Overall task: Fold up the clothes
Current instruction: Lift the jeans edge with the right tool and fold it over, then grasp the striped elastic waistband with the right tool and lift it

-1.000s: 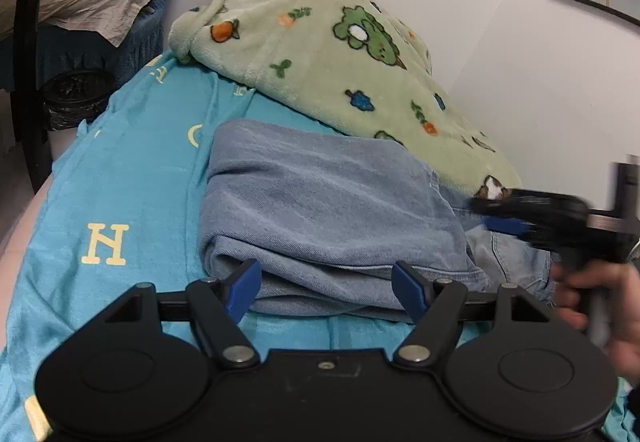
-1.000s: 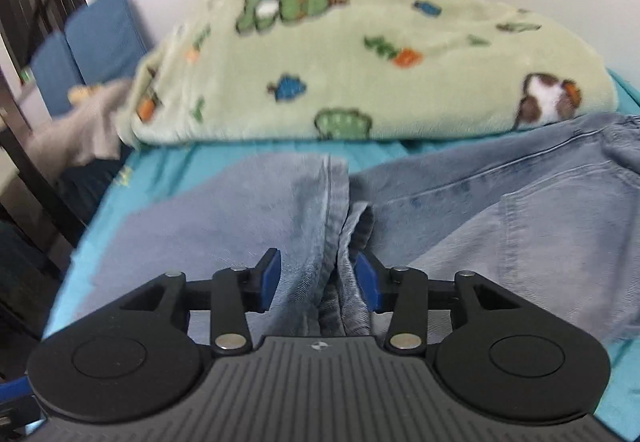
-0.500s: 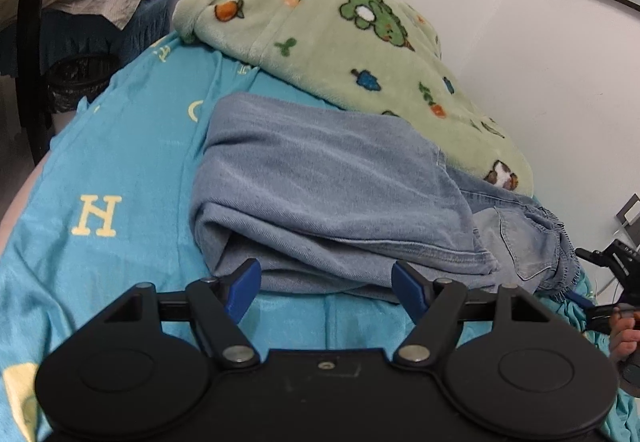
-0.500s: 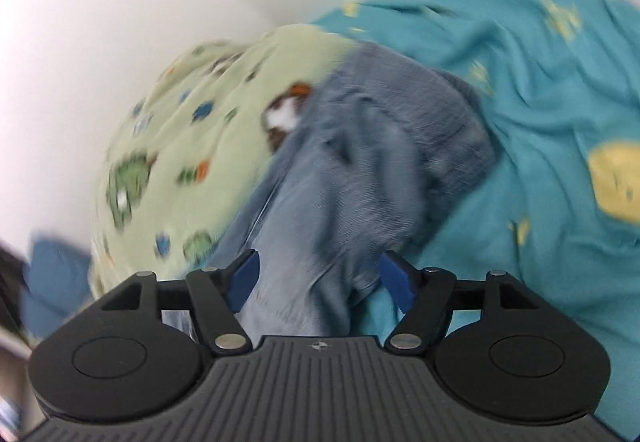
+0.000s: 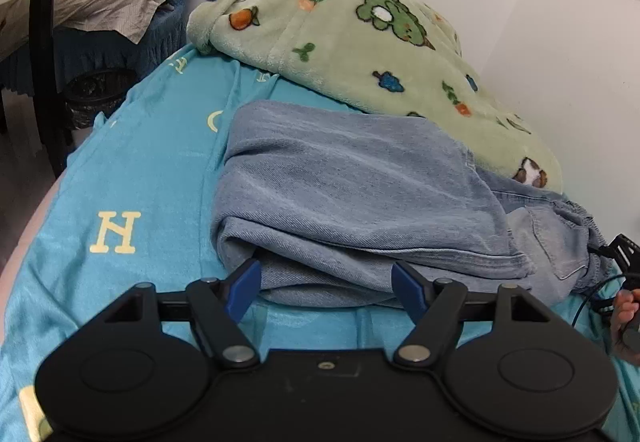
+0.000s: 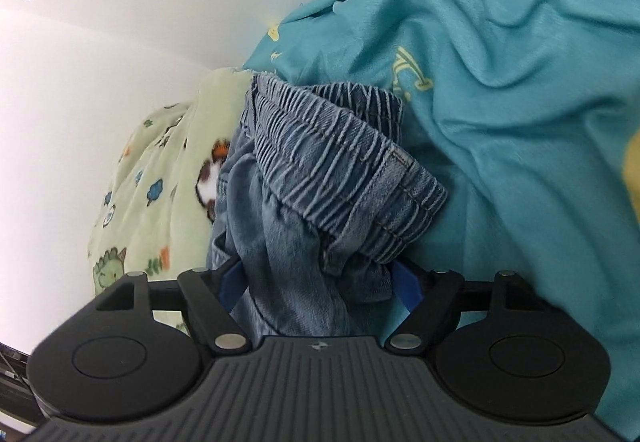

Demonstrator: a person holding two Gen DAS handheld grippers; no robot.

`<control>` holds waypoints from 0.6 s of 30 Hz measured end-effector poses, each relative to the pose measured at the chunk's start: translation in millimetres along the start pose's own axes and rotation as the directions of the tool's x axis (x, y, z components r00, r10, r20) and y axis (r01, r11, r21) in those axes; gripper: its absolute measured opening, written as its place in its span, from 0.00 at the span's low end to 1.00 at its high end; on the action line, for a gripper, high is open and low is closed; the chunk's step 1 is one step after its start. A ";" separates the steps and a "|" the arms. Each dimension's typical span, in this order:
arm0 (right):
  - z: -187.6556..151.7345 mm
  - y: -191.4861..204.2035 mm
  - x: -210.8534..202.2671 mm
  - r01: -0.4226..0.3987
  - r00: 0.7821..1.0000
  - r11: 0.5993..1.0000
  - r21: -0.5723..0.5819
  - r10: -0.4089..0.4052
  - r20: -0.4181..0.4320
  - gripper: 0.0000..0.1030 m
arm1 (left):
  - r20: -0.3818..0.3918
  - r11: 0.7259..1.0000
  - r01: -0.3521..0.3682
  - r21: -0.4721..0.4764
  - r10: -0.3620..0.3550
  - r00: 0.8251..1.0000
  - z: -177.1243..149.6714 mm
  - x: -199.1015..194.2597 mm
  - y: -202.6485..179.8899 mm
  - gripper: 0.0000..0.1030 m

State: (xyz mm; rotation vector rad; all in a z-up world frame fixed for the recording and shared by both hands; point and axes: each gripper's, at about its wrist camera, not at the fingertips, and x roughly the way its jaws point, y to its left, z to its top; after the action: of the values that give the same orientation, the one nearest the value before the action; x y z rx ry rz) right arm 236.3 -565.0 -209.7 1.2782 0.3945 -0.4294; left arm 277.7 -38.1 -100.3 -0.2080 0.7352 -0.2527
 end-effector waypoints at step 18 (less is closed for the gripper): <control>-75.8 161.1 -66.3 0.039 0.957 0.789 -0.613 0.148 0.251 0.19 | 0.078 0.997 -0.046 0.056 0.041 0.996 21.6 -31.0 11.3 0.67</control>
State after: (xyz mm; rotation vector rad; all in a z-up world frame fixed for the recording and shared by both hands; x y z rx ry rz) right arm 259.1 -448.5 -61.4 0.5716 0.2166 -0.3855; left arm 272.1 -16.0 -68.1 -0.1464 0.6543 -0.2230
